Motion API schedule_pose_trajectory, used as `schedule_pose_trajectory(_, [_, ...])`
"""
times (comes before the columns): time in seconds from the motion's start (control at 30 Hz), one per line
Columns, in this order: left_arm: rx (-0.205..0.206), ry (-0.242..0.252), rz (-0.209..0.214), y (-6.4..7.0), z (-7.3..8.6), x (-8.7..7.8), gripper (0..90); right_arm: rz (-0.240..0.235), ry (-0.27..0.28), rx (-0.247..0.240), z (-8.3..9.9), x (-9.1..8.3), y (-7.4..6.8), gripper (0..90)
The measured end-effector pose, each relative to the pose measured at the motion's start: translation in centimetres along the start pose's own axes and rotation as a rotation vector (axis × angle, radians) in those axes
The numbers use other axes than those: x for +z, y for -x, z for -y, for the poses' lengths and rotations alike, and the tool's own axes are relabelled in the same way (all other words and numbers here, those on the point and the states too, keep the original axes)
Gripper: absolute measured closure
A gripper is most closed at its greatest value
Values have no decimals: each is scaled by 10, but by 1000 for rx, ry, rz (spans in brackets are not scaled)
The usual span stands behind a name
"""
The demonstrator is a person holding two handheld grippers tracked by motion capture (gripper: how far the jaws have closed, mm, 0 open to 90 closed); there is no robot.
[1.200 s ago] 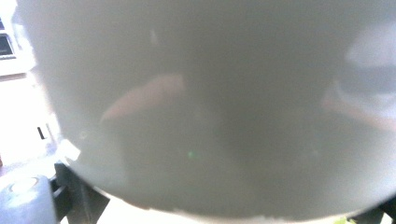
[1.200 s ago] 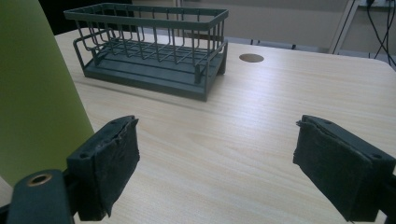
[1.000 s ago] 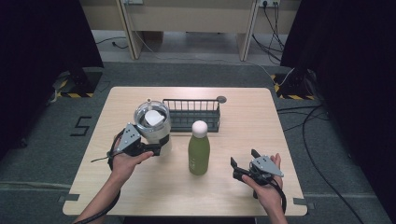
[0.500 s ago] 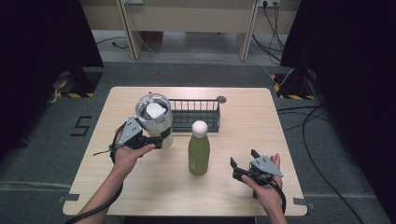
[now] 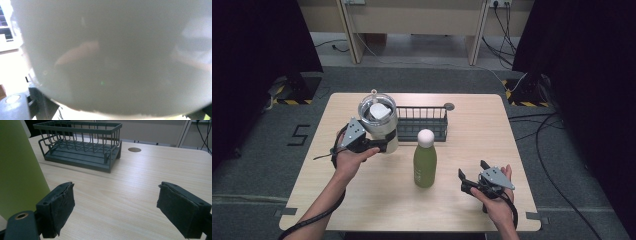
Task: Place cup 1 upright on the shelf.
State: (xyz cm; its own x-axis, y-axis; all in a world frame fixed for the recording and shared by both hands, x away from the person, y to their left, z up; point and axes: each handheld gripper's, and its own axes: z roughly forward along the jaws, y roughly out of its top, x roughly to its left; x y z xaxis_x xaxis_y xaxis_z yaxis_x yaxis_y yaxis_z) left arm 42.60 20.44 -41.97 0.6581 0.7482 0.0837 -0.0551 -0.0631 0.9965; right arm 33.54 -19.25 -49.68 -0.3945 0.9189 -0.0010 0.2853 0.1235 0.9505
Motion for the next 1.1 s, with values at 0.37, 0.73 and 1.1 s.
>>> schedule_pose_trajectory(0.37, [3, 6, -2, -4, -6, 12, 94, 1, -1, -1, 1, 0, 1, 139])
schedule_pose_trajectory(0.73, [7, 11, -3, -8, -12, 20, 94, 1, -5, 5, 1, 1, 0, 140])
schedule_pose_trajectory(1.1, [6, 26, -5, -10, -19, 29, 94, 3, -4, 4, 2, 1, 1, 141])
